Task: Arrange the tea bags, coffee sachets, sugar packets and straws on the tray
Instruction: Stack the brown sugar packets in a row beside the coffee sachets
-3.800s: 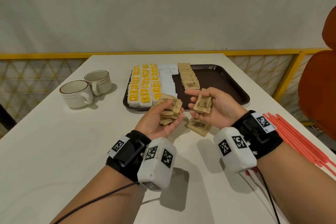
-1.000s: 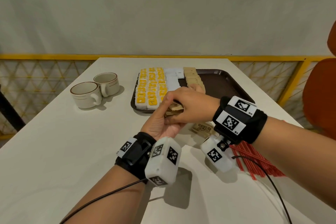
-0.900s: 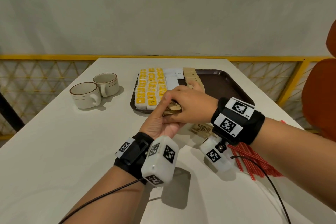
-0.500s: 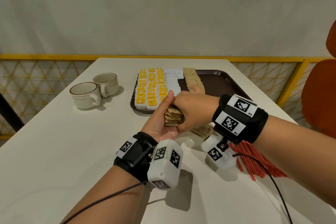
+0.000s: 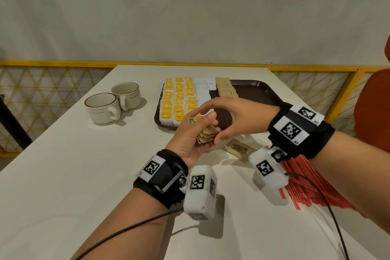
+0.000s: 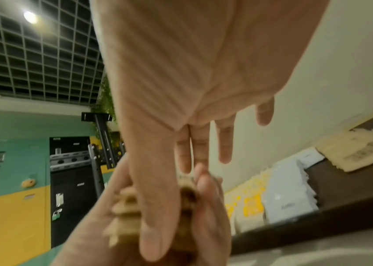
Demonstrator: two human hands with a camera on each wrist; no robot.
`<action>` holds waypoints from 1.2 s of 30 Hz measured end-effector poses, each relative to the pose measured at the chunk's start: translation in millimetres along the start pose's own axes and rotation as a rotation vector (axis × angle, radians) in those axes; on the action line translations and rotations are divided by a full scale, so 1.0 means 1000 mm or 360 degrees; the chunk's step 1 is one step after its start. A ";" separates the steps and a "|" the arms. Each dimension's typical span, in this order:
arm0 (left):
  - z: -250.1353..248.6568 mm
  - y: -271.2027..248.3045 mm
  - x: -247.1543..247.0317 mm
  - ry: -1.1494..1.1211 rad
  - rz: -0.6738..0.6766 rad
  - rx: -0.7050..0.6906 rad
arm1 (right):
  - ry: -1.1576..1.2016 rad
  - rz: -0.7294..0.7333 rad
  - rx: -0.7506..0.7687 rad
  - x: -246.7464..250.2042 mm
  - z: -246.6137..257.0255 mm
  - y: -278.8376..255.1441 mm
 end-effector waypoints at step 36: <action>-0.003 -0.006 -0.001 -0.0121 -0.0099 0.0319 | 0.0720 -0.0136 -0.0176 0.006 -0.010 -0.014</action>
Point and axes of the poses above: each hand's wrist, its own y-axis towards the middle knuckle, its own x-axis out of the back of the hand, z = x × y, the point moved 2 cm from there along y, towards the middle knuckle, and after that the axes turned 9 degrees about -z, right-handed, at the moved point
